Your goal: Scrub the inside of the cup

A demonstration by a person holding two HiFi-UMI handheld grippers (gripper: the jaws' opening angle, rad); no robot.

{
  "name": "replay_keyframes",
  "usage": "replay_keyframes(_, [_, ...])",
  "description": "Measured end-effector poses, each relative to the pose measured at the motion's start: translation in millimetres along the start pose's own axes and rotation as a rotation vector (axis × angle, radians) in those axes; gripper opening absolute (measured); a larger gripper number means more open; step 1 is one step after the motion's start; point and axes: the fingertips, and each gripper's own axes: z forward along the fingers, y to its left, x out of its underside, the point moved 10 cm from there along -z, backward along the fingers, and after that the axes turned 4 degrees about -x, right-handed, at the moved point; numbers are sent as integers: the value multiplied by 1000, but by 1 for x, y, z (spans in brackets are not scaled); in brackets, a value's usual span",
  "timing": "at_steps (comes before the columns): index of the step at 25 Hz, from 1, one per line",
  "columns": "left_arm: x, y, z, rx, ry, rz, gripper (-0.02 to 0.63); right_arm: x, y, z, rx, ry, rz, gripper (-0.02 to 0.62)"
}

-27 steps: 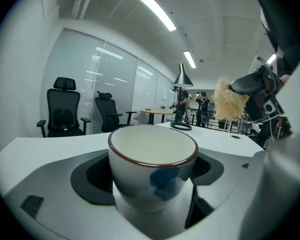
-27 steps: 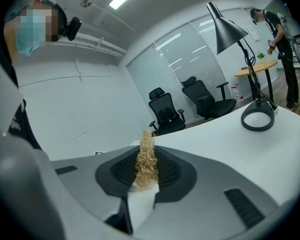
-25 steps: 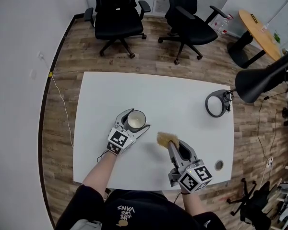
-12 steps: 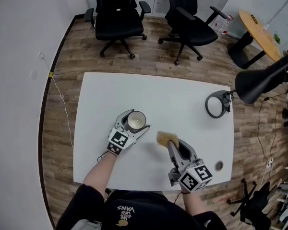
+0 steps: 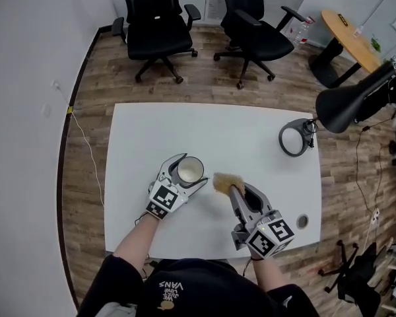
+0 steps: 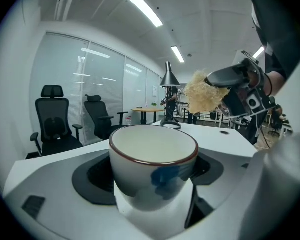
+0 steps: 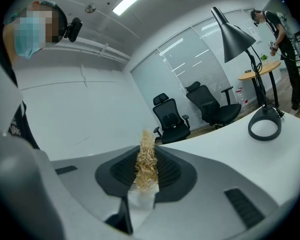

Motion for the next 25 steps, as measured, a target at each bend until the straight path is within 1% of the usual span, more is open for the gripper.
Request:
replay_keyframes(3, [-14,-5,-8,-1,4,19,403,-10,8,-2,-10,-26,-8,78])
replay_keyframes(9, [-43,-21,-26,-14,27,92,403,-27,22,-8,-40,-79,-25,78])
replay_keyframes(14, [-68,-35,-41,-15,23,155,403,-39,34,-16,-73,-125,-49,78])
replay_keyframes(17, [-81,-39,-49,-32,35,189,403,-48,44,-20,-91,-145,-67,78])
replay_keyframes(22, [-94,-54,-64,-47,65,289,403,-55,61,-25,-127,-167,-102,78])
replay_keyframes(25, [-97,-62,-68,-44,74,313,403,-54,68,-26,-147,-163,-113,78])
